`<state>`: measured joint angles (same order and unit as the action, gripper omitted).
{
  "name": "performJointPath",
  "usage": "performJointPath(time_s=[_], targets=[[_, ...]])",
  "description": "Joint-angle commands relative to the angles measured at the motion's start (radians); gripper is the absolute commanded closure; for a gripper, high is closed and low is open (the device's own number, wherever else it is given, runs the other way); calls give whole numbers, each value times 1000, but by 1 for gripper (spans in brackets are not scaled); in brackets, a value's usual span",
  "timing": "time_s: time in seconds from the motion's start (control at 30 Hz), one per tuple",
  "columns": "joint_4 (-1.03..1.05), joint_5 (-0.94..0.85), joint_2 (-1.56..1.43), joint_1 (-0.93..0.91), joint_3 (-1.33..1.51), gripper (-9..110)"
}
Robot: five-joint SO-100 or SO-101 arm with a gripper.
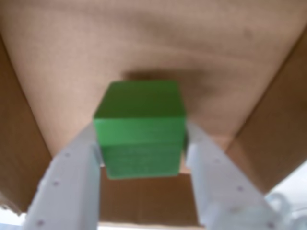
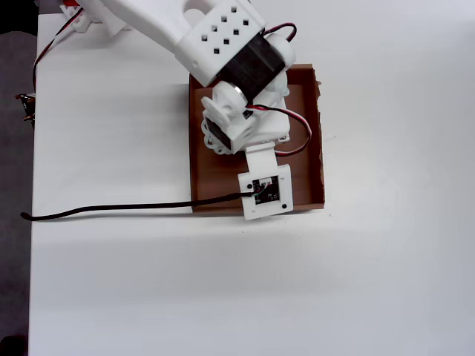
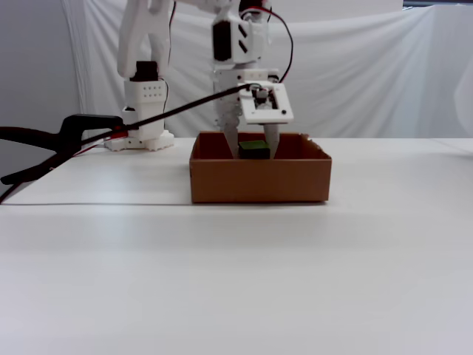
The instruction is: Grasp a green cube and put it in a box.
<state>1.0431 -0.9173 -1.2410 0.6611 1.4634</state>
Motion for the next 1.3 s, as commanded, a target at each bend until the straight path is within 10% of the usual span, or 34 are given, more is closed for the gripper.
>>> performJointPath(time_s=[0.0,0.67,1.27], targets=[[-11,8,-6,17,-26,87],[23,8,-150,-41,14,80],[0,8,-1178,-756,808,80]])
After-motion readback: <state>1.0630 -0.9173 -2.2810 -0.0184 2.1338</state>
